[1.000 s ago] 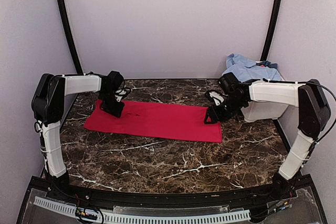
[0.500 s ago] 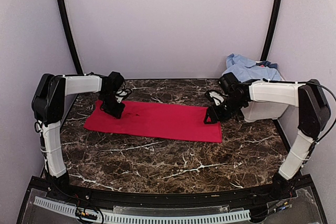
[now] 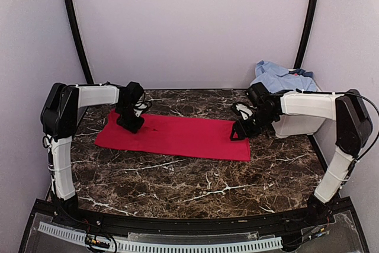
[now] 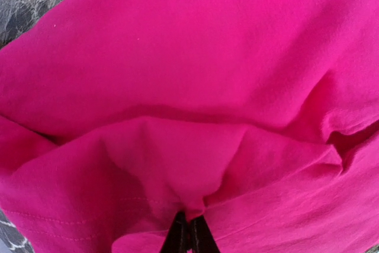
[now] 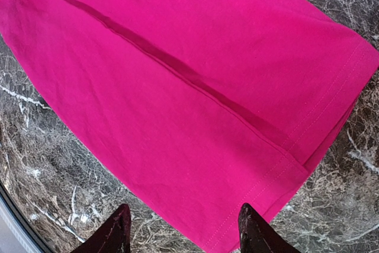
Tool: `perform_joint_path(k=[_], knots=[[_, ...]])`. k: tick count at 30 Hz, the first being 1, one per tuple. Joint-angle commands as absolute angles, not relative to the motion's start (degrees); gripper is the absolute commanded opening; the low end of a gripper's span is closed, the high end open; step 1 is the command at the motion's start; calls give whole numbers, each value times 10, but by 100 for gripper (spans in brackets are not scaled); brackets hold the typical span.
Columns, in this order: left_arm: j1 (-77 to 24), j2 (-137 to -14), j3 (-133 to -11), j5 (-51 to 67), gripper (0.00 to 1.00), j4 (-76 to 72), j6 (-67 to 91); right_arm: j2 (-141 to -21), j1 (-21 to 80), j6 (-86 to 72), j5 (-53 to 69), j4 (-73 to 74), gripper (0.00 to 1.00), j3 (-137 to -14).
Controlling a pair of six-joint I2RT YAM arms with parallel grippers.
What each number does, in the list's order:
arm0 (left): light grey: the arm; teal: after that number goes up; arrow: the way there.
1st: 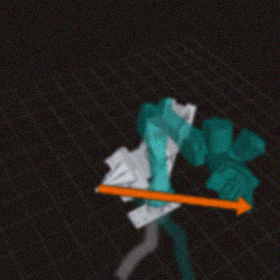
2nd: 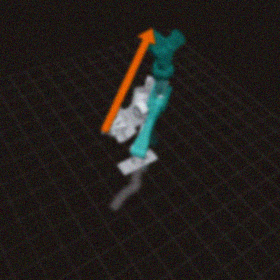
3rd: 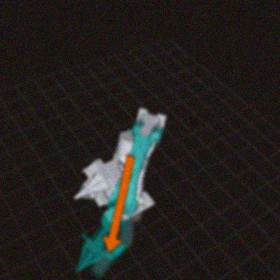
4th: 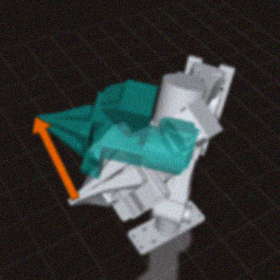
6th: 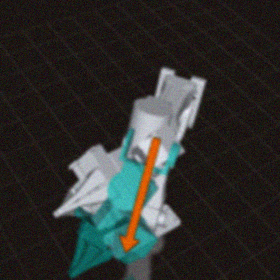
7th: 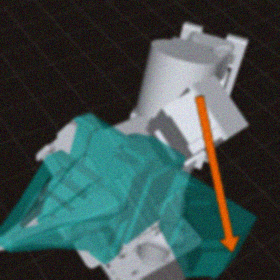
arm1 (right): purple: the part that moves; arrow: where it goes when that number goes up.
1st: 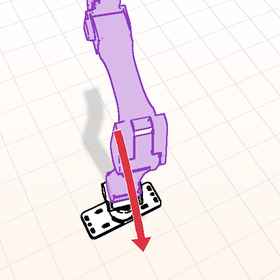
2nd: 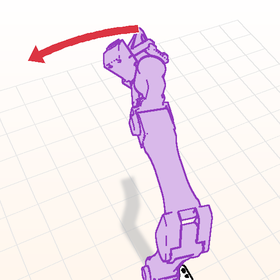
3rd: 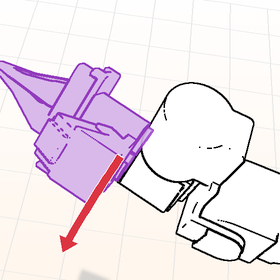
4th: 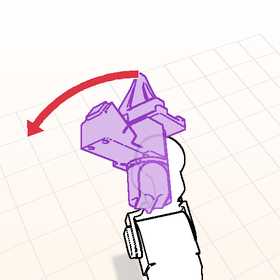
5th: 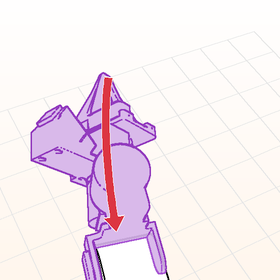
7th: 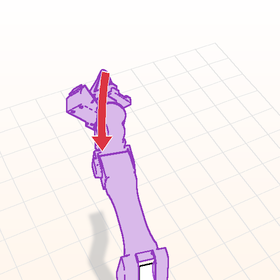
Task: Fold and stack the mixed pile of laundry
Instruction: Smooth out the rectangle-folded T-shirt at the center of the board.
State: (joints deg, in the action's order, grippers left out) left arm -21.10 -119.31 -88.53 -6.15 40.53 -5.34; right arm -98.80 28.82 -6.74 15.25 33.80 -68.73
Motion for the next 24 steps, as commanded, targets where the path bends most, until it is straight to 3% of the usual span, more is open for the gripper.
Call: perform_joint_path(k=[1, 16, 24], knots=[[-220, -1186, -911, -41, 0, 428, -40, -992, 286, -62, 156, 325, 59, -683], [-228, -1211, -976, 53, 3, 424, -3, -986, 283, -59, 154, 327, 59, -677], [-227, -1212, -983, 67, 37, 428, 33, -989, 282, -58, 154, 331, 59, -682]])
